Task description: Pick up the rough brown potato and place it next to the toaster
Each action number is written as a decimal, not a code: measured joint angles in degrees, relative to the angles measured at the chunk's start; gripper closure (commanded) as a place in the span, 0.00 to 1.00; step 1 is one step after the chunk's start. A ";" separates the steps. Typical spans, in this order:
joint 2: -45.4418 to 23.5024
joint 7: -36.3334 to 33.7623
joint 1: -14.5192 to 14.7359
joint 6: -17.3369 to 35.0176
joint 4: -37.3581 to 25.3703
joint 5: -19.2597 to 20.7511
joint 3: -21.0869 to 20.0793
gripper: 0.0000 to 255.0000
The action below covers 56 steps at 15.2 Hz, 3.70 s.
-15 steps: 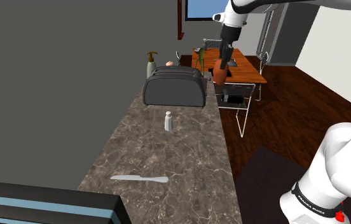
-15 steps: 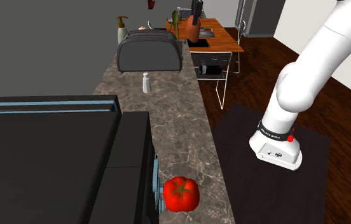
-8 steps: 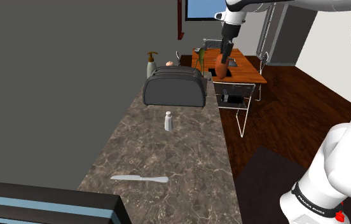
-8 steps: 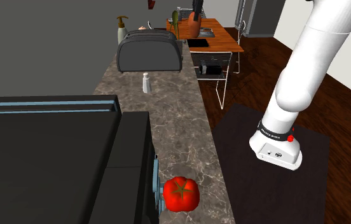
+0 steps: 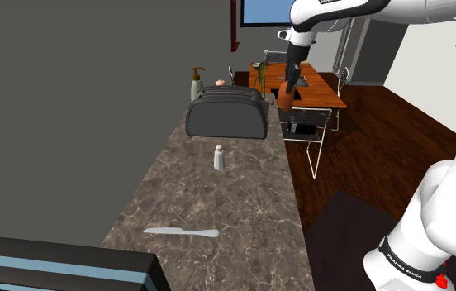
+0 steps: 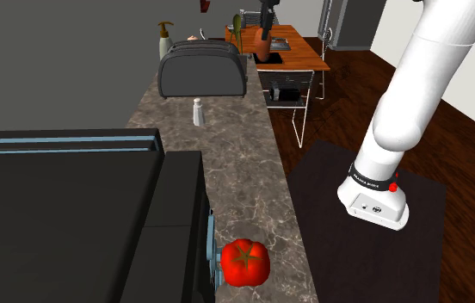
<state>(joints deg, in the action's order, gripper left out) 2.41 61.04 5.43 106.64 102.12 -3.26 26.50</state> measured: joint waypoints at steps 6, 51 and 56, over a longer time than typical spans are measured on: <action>-0.03 0.21 0.02 4.20 4.17 -0.10 -0.02 1.00; -12.19 8.61 -0.99 33.51 22.42 -10.11 -0.80 1.00; -12.40 8.59 -0.98 33.65 22.70 -10.13 -0.81 0.00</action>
<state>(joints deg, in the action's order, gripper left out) -9.98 69.63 4.45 140.28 124.82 -13.39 25.69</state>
